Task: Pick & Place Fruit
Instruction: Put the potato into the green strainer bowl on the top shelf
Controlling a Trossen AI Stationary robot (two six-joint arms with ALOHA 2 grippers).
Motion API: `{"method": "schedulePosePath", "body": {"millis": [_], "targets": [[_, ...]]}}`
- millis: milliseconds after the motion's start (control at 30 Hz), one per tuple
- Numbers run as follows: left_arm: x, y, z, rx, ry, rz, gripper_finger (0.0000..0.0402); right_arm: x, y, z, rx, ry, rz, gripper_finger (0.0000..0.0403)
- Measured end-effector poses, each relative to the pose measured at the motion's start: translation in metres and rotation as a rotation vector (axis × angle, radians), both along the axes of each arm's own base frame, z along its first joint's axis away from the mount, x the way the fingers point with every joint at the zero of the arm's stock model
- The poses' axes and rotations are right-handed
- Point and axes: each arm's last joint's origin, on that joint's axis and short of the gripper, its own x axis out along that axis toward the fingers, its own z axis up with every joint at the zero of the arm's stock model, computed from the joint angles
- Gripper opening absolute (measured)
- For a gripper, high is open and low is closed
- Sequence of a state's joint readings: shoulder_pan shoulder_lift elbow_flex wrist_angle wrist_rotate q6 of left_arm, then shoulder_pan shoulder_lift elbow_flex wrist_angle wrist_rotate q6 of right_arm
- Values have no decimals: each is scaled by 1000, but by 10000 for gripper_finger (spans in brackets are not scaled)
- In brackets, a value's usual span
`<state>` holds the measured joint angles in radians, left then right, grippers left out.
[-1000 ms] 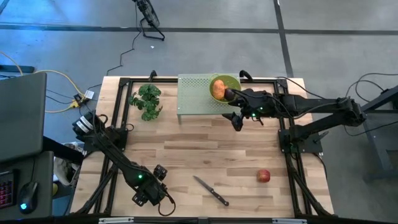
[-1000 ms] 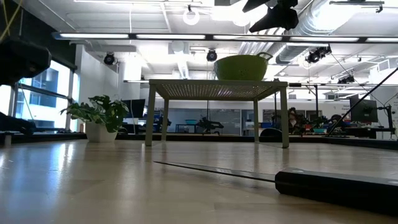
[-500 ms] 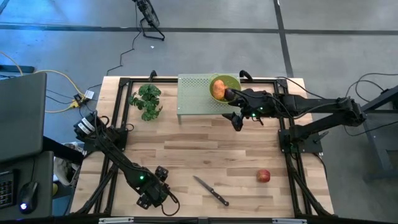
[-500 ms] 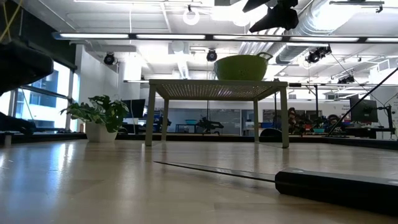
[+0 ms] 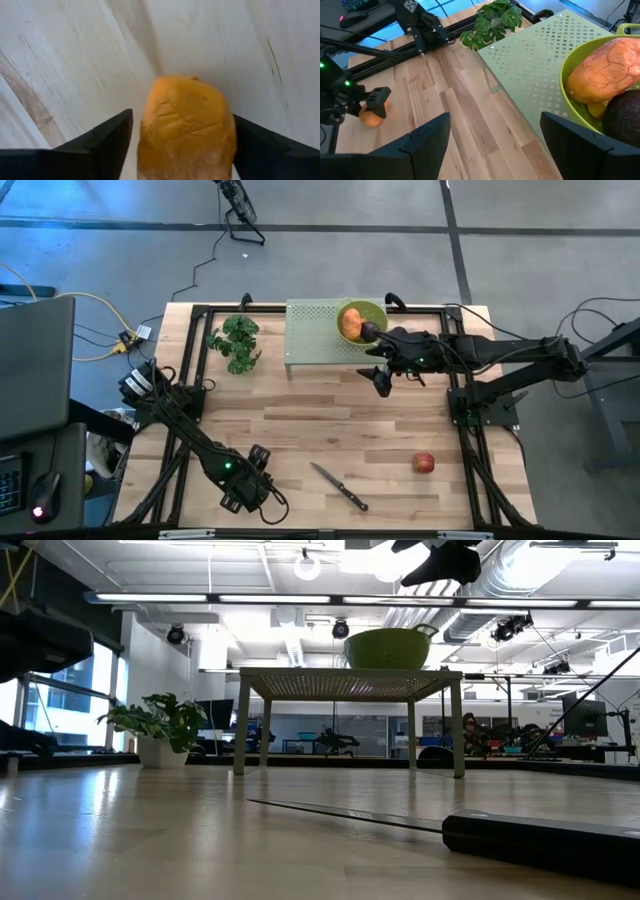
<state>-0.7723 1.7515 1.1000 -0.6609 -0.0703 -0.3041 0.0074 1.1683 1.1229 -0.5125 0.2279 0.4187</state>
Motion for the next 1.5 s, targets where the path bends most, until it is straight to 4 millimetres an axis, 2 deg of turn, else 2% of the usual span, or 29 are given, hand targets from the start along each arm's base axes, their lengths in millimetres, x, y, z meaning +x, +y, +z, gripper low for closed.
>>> {"method": "schedulePosePath", "body": {"millis": [233, 400, 700, 1000, 1300, 1400, 1500], "targets": [[0, 0, 0, 2, -1, -9, 201, 0, 0, 0, 0, 0, 0, 301], [1, -1, 0, -10, -7, 12, 201, 0, 4, -1, 3, 10, 40, 301], [4, 4, 7, 15, -66, 69, 209, -7, 26, -8, -39, 117, 158, 301], [8, 28, 44, 47, -234, 75, 204, -15, 43, -18, -58, 217, 237, 301], [6, 56, 86, 114, -426, 76, 203, -22, 60, -47, -58, 308, 292, 301], [5, 62, 93, 111, -458, 87, 203, -22, 65, -56, -54, 296, 302, 301], [2, 64, 86, 117, -482, 78, 203, -22, 72, -61, -42, 278, 320, 301]]}}
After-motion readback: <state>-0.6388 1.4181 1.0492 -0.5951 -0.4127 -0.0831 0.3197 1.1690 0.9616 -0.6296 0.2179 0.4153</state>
